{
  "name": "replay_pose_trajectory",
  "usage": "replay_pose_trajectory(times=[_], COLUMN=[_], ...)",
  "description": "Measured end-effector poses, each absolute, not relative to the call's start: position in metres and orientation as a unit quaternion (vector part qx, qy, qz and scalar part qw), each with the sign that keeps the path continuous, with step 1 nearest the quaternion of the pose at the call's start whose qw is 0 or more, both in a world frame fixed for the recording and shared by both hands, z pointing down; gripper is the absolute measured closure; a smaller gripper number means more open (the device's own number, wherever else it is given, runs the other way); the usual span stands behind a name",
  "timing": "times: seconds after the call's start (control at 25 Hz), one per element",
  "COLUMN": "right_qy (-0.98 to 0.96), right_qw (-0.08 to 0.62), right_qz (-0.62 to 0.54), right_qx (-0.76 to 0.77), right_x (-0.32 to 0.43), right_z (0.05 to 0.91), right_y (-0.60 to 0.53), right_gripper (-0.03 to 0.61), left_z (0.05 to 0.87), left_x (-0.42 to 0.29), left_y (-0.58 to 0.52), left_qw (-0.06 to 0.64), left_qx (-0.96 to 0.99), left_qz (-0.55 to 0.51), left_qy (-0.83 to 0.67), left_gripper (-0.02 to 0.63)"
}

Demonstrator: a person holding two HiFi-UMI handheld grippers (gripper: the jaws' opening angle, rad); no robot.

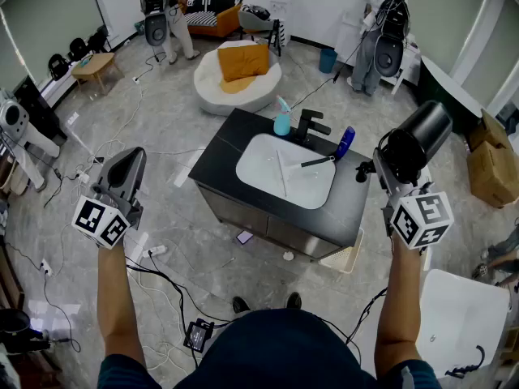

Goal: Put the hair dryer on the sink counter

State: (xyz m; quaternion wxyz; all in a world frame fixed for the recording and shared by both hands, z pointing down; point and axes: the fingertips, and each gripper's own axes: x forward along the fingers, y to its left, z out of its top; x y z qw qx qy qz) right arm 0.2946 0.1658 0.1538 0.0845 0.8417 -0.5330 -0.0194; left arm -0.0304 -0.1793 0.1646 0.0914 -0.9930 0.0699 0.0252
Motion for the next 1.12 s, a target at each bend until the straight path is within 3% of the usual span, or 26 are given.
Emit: replay_pose_trajectory(times=[1.12], right_qy=[-0.564], right_qw=[0.071], right_qz=[0.004], right_qx=[0.823], right_x=[0.229], right_z=[0.165], right_y=[0.064], right_gripper=[0.408], left_z=[0.175], left_x=[-0.065], left_y=[-0.242], left_qw=[0.084], left_qx=[-0.995], left_qz=[0.025], left_qy=[0.051], left_gripper=[0.609])
